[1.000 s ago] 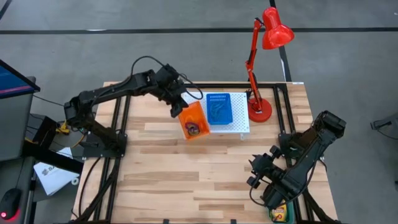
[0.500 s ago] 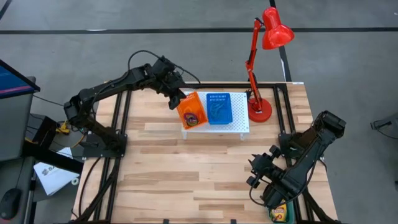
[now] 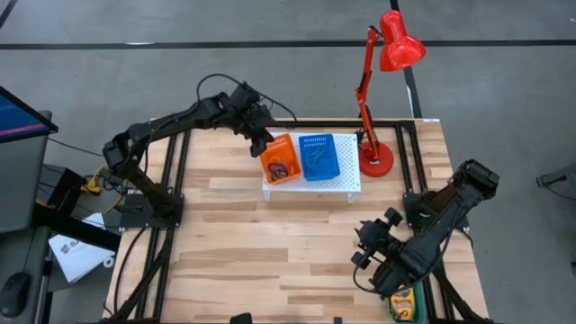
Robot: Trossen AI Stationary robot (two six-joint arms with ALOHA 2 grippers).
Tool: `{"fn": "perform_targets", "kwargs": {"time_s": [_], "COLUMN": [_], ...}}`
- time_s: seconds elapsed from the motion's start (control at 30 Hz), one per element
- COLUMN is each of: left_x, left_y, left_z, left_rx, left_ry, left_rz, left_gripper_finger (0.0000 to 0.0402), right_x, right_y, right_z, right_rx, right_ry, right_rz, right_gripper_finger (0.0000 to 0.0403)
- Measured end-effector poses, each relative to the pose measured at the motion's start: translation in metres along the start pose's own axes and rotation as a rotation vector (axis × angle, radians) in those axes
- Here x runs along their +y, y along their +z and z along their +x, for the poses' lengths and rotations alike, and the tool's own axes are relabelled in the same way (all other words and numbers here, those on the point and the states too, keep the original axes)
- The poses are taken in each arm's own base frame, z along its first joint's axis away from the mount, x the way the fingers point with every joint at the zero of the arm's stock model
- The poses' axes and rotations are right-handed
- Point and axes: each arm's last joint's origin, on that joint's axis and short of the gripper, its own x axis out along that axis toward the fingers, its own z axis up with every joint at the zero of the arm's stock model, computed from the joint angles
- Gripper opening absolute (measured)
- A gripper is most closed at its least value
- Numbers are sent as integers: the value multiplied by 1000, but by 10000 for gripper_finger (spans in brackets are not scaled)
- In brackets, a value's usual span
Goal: Pick & Place Office Desk Supplies
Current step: Put the orange bin on the shelf
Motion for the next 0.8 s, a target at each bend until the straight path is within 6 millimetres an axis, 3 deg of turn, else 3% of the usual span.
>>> {"fn": "perform_targets", "kwargs": {"time_s": [0.5,0.8], "left_x": [0,-15], "left_y": [12,4], "left_z": [-9,-50], "left_rx": [-127,-88], "left_ry": [31,87], "left_rz": [73,-2], "left_gripper_finger": [73,58], "right_x": [0,1], "right_y": [5,5], "right_z": [6,5], "right_rx": [8,8], "right_ry": [-8,-6], "right_rz": [8,2], "right_gripper_finger": [113,113]}}
